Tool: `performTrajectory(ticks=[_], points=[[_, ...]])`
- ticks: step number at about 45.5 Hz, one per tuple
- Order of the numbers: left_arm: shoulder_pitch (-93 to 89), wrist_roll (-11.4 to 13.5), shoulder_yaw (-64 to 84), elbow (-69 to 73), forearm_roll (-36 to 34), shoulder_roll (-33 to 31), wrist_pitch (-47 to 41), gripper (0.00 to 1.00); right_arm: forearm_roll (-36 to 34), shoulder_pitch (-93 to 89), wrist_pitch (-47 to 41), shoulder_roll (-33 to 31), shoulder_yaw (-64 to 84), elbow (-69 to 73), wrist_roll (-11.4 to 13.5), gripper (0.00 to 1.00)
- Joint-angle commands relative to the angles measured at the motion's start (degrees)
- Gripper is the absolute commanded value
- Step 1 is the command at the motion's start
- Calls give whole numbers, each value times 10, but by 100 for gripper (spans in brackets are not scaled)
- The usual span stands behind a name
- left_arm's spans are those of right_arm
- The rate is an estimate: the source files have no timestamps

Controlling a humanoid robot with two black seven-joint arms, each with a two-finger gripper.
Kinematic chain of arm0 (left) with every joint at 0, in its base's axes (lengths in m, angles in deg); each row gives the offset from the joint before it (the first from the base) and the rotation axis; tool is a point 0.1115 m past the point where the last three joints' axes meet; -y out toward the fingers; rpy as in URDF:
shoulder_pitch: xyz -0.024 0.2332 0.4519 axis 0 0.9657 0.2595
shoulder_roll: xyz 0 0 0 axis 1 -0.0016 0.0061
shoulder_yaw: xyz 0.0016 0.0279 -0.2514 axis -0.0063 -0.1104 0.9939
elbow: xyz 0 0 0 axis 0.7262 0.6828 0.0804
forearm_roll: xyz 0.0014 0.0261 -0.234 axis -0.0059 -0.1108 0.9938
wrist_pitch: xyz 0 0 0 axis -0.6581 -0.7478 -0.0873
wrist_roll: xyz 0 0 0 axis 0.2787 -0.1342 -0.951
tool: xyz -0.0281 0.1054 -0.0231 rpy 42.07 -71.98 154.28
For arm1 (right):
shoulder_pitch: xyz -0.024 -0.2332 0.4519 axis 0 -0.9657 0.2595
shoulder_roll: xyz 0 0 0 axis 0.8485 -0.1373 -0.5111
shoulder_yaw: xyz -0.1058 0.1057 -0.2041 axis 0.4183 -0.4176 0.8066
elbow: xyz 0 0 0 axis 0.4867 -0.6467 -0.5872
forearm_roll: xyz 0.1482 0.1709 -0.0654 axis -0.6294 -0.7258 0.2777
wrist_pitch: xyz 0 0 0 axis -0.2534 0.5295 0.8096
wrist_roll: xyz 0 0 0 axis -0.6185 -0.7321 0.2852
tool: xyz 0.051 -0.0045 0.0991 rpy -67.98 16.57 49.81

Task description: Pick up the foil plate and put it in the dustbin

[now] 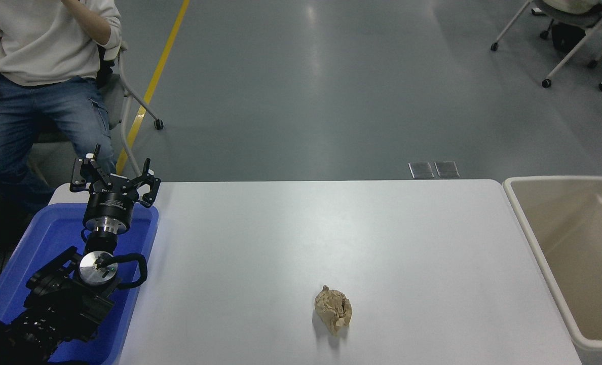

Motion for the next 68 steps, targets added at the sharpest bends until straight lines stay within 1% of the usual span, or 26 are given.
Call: performTrajectory(ticks=[1,10,11,17,27,47,61,62,63,64,66,67,68], points=[[0,0,-1,0,0,0,0,99,-9,-156,56,69,-126,-68,2,0],[0,0,-1,0,0,0,-1,99,-9,-212,74,112,-154,-93,2,0],[0,0,-1,0,0,0,-1,99,-13,-223,76,126,-154,-102,2,0],[0,0,-1,0,0,0,-1,99,-43,-255,84,156,-153,-117,2,0],[0,0,0,1,0,0,-1,99,-60,-290,97,204,-154,-137,3,0],[0,0,-1,0,0,0,-1,99,-70,-319,100,228,-164,-138,3,0],[0,0,-1,1,0,0,-1,99,-70,-332,100,228,-179,-139,2,0],[0,0,-1,0,0,0,-1,99,-70,-332,100,227,-180,-139,2,11],[0,0,-1,0,0,-1,-2,99,-70,-332,100,228,-180,-139,2,28],[0,0,-1,1,0,-1,-1,99,-71,-332,100,228,-183,-139,2,38],[0,0,-1,1,0,0,-2,99,-76,-333,100,227,-191,-142,2,48],[0,0,-1,0,0,-1,-2,99,-80,-333,99,227,-195,-146,2,56],[0,0,-1,1,0,0,-1,99,-82,-333,97,228,-199,-150,2,68]])
